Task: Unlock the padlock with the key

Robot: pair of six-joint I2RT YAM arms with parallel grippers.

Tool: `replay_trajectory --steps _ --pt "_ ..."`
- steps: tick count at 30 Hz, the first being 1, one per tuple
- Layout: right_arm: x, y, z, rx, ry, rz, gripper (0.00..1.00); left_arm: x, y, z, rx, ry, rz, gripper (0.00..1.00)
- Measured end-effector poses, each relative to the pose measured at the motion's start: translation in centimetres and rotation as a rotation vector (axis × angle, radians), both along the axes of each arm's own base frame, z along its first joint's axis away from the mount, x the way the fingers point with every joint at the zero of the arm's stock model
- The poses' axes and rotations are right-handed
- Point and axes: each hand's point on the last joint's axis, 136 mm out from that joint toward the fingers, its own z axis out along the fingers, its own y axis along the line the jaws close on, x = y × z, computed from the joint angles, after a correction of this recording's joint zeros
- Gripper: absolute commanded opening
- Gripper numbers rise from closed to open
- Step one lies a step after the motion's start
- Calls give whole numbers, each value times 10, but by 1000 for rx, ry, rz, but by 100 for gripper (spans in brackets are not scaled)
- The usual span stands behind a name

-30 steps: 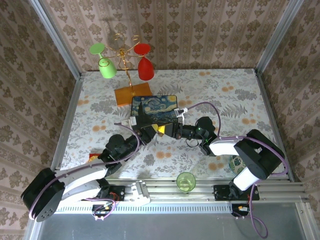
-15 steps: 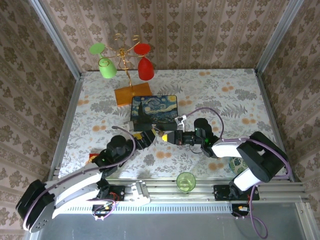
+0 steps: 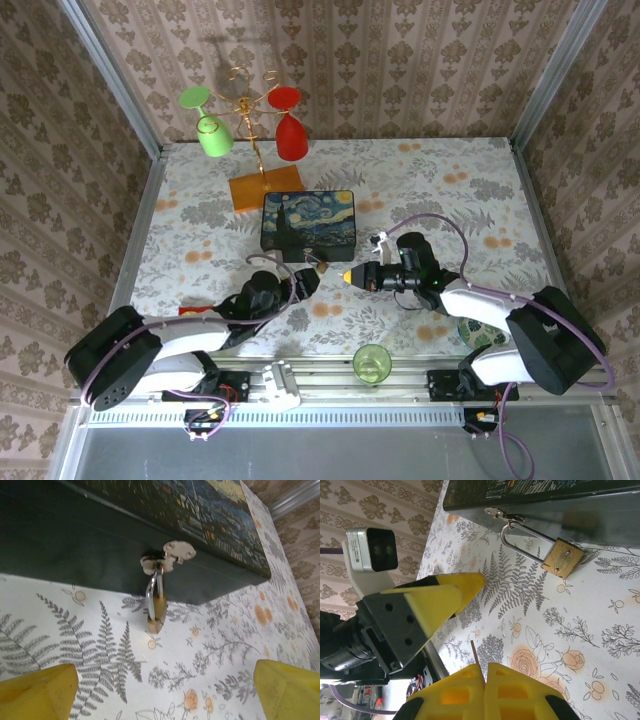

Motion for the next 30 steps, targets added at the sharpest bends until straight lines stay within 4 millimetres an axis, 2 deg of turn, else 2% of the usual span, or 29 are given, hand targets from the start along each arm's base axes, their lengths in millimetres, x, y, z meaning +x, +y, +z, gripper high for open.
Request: replay_trajectory --steps 4,11,17,21,25,30 --pt "-3 -5 -7 -24 4 -7 0 12 -5 -3 -4 -14 36 82" --pt "-8 -11 -19 -48 32 -19 0 20 -15 -29 -1 4 58 75" --pt "-7 -16 -20 -48 33 -31 0 35 -26 -30 -74 -13 84 57" --pt "-6 -17 -21 -49 35 -36 0 42 -32 -32 -131 -17 100 51" --pt "-5 -18 -21 -49 32 -38 0 46 -37 -34 -174 -13 119 40" --pt "-5 -19 -17 -45 23 -41 0 46 -35 -38 -161 -3 142 35"
